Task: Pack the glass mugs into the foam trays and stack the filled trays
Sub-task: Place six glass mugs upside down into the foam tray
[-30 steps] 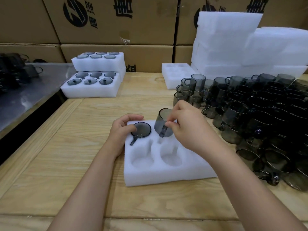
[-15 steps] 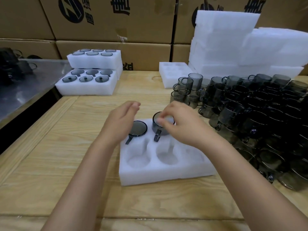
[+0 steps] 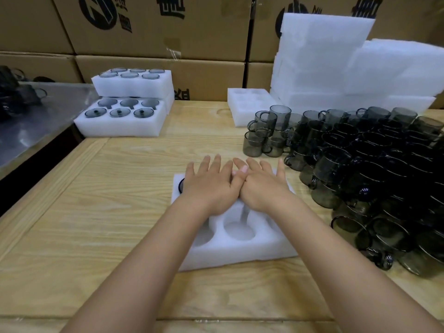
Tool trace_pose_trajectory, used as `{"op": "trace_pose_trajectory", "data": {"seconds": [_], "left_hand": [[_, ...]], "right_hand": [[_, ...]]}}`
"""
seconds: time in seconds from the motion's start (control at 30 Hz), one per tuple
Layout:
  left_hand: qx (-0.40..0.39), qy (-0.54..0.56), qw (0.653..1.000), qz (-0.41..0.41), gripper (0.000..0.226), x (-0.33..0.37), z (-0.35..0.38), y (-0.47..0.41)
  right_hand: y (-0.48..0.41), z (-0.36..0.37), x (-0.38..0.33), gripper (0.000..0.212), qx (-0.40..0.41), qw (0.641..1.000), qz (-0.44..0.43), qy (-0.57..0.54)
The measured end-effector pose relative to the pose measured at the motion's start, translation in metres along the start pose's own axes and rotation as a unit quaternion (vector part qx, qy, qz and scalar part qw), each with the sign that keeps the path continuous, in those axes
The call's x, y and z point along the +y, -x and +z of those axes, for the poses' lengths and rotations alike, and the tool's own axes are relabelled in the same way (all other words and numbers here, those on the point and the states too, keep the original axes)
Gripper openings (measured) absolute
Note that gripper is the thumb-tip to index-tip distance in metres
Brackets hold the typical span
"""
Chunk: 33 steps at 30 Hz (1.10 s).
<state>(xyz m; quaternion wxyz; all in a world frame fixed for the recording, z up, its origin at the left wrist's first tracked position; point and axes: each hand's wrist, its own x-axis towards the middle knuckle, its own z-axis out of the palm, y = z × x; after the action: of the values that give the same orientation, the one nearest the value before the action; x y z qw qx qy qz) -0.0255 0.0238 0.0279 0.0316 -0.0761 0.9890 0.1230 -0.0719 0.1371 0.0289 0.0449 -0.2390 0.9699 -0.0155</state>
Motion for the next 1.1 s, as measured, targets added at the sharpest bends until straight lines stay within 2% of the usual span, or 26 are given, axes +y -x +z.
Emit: {"op": "trace_pose_trajectory", "data": {"seconds": [0.2,0.27,0.37,0.43,0.53,0.63,0.83,1.0,1.1], "left_hand": [[0.047,0.009,0.998,0.029,0.079,-0.004,0.0,0.005],[0.051,0.003,0.998,0.039,0.074,-0.006,-0.001,0.005],[0.046,0.012,0.997,0.053,0.062,-0.009,-0.003,0.005],[0.038,0.016,0.998,0.056,0.058,-0.011,-0.005,0.004],[0.029,0.019,0.998,0.061,0.057,-0.01,-0.009,0.004],[0.018,0.009,0.998,0.058,0.056,-0.008,-0.011,0.007],[-0.071,0.011,0.997,0.032,0.059,0.006,-0.03,0.008],[-0.111,0.077,0.99,0.035,0.055,0.004,-0.042,0.002],[-0.12,0.088,0.988,0.041,0.055,0.0,-0.042,0.0]], "right_hand": [[0.02,-0.008,-0.001,0.045,0.067,0.996,-0.019,-0.059],[0.045,-0.009,0.007,0.04,0.156,0.983,-0.022,-0.089],[0.102,-0.002,0.027,0.029,0.337,0.938,-0.021,-0.074],[0.136,0.009,0.045,0.033,0.394,0.919,-0.004,-0.029],[0.164,0.027,0.068,0.036,0.402,0.914,0.034,0.03],[0.171,0.04,0.08,0.04,0.39,0.918,0.038,0.056],[0.165,0.045,0.08,0.038,0.382,0.921,0.066,0.046],[0.165,0.034,0.079,0.03,0.396,0.915,0.071,-0.011],[0.163,0.007,0.072,0.022,0.439,0.893,0.05,-0.083]]}}
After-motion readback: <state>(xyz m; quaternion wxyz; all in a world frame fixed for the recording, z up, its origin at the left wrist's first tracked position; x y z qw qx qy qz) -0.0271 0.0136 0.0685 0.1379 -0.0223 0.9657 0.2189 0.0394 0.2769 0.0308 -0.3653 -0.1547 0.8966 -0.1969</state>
